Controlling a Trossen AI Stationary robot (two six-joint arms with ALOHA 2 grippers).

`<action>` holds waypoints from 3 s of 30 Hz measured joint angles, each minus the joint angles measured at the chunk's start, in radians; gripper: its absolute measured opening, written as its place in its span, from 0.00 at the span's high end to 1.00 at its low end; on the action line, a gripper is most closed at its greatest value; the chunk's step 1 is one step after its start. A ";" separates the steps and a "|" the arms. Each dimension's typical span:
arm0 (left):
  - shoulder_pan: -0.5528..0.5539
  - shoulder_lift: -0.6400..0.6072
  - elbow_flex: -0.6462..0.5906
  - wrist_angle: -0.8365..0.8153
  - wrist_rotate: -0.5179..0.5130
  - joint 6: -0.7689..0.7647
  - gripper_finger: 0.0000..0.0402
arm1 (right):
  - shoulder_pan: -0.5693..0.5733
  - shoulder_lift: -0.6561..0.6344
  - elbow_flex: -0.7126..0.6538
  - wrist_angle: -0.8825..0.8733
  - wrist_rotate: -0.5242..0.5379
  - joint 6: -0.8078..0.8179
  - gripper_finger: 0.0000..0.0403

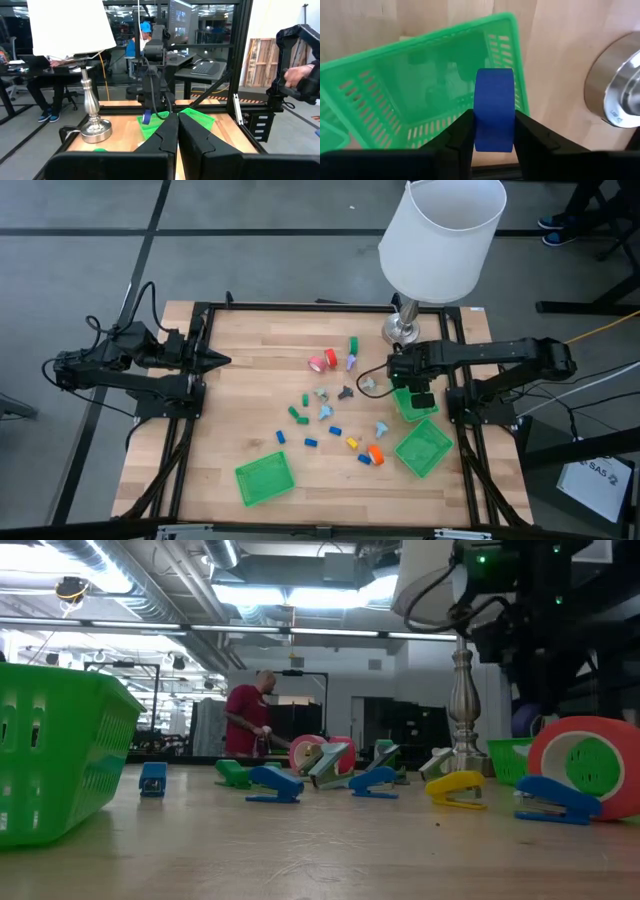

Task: Pick and place Stapler, Stapler remover, tape
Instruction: Put the blue tape into the top right green bin, then put the orange tape into the top right green bin

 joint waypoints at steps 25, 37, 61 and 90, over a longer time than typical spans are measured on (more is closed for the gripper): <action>0.000 0.000 0.000 0.000 0.000 0.000 0.99 | 0.000 0.000 -0.147 0.203 -0.001 -0.048 0.68; 0.000 0.000 0.000 0.000 0.000 0.000 0.98 | -0.006 0.000 -0.146 0.204 0.007 0.001 0.60; 0.000 0.000 0.000 0.000 0.000 0.000 0.98 | 0.038 0.000 0.159 0.123 -0.036 0.469 0.58; 0.000 0.000 0.000 0.000 0.000 0.000 0.99 | 0.373 0.331 0.238 0.412 -0.355 1.354 0.58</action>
